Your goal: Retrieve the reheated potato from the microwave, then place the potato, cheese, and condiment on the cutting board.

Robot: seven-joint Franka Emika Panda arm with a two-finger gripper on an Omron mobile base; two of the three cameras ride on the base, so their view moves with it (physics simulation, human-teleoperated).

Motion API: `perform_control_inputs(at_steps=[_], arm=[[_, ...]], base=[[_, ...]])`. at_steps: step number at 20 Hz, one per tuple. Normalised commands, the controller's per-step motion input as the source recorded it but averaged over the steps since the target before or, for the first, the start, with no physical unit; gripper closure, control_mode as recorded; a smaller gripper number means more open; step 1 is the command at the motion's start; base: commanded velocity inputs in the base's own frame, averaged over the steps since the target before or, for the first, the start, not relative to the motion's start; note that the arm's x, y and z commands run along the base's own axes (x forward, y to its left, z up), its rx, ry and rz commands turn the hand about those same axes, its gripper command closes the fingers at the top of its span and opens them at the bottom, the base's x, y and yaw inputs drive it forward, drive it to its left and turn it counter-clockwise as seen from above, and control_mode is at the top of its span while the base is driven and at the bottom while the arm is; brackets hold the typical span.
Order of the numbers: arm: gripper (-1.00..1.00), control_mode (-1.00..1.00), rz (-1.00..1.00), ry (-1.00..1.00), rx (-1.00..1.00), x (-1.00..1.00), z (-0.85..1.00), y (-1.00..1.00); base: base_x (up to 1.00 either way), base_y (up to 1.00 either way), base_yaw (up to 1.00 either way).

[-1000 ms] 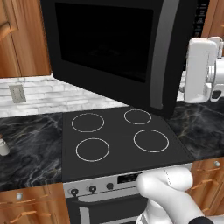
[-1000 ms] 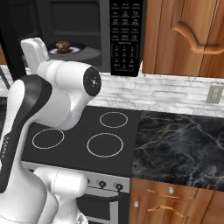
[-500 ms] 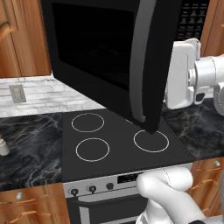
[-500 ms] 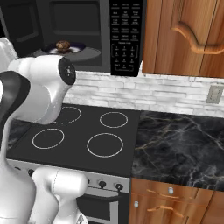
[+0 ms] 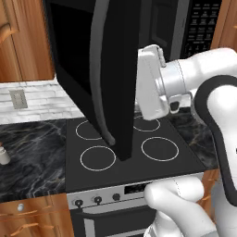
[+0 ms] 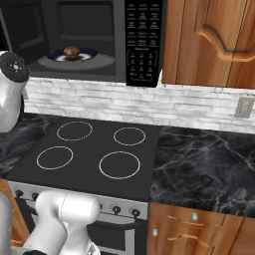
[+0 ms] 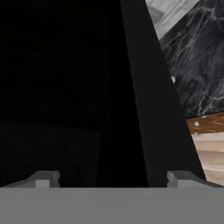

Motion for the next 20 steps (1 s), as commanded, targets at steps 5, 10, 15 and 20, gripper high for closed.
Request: perform_control_inputs(at_steps=[5, 10, 15, 20], arm=[[-1.00, -1.00, -0.12, 0.00, -0.13, 0.06, 0.00, 0.79], [-1.00, -1.00, -0.09, 0.00, -0.14, 0.05, 0.00, 0.30], [-1.00, -1.00, -0.05, 0.00, -0.10, 0.04, 0.01, -0.25], [-1.00, -1.00, 0.00, -0.05, -0.07, 0.01, 0.08, -0.60]], base=[[0.00, 0.00, 0.00], [0.00, 0.00, 0.00], [0.00, 0.00, 0.00], [0.00, 0.00, 0.00]])
